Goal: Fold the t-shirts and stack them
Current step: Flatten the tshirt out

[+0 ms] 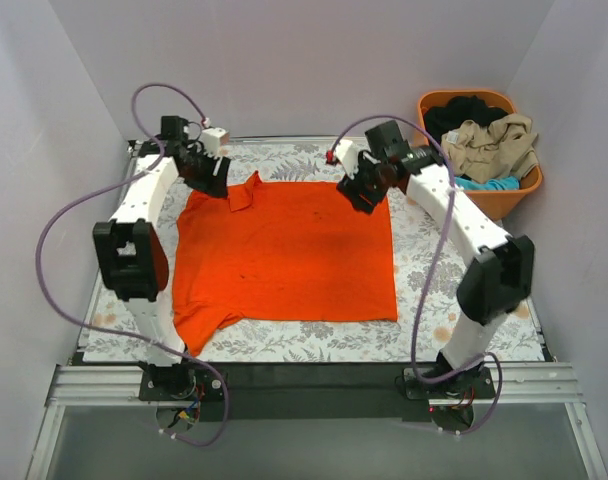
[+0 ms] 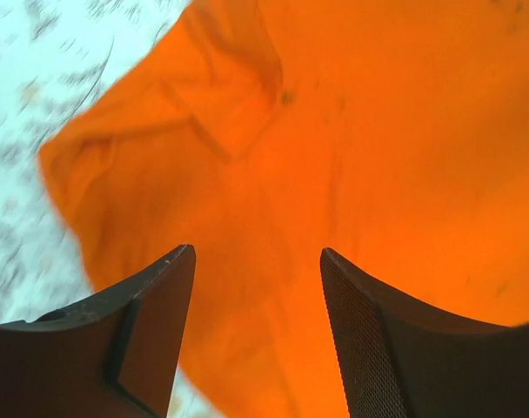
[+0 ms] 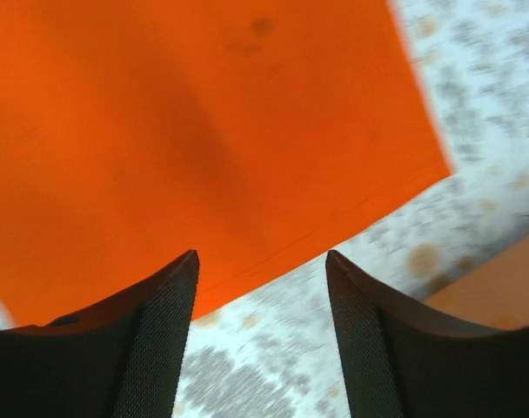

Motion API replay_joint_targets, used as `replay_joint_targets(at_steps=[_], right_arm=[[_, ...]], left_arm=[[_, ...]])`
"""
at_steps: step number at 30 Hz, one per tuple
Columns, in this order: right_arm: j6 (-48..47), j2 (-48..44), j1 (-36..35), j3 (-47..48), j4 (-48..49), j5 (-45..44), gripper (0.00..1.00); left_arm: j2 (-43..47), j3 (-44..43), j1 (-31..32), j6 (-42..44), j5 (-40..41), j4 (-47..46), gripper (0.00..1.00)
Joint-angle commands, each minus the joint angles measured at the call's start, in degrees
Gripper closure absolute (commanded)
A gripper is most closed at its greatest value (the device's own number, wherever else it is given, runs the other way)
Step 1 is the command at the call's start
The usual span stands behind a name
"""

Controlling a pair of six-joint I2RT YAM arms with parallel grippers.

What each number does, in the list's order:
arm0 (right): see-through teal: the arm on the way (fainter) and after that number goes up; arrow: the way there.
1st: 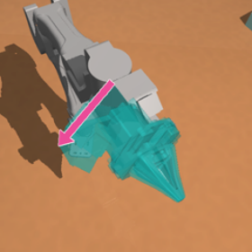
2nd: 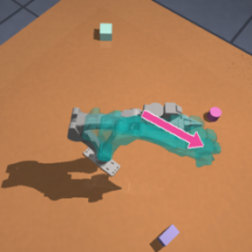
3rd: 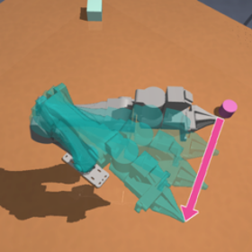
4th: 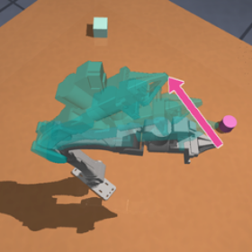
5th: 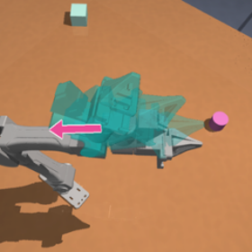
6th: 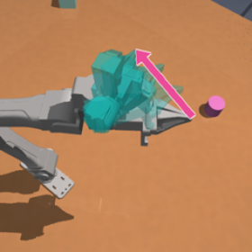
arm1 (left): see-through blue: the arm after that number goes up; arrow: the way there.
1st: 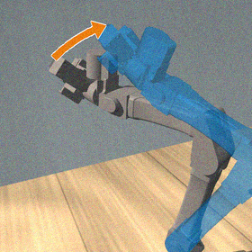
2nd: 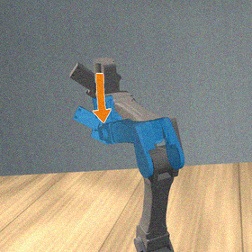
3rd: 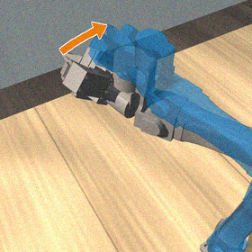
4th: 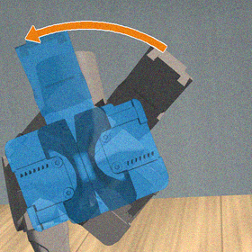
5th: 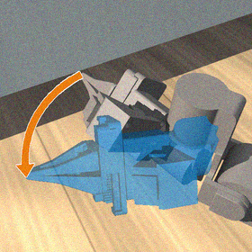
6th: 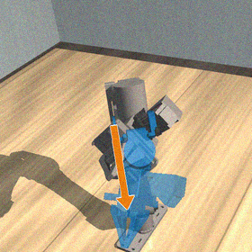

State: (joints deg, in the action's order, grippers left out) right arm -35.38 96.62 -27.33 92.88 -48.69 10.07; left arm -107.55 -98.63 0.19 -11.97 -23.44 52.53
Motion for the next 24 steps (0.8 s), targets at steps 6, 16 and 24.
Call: replay_joint_targets(at_steps=[6, 16, 24], right_arm=[[1.3, 29.6, 7.6, 32.3, 6.0, -14.8, 0.52], [-3.3, 37.3, 11.3, 30.4, 13.4, -14.7, 0.40], [-3.2, 38.3, 12.3, 27.5, 14.5, -10.5, 0.36]], left_arm=[[-20.1, -17.5, 7.8, -15.1, 5.2, -8.9, 0.42], [-25.7, -18.0, 8.7, -16.8, 7.4, -11.0, 0.40], [-26.5, -18.8, 8.8, -18.5, 9.5, -13.0, 0.40]])
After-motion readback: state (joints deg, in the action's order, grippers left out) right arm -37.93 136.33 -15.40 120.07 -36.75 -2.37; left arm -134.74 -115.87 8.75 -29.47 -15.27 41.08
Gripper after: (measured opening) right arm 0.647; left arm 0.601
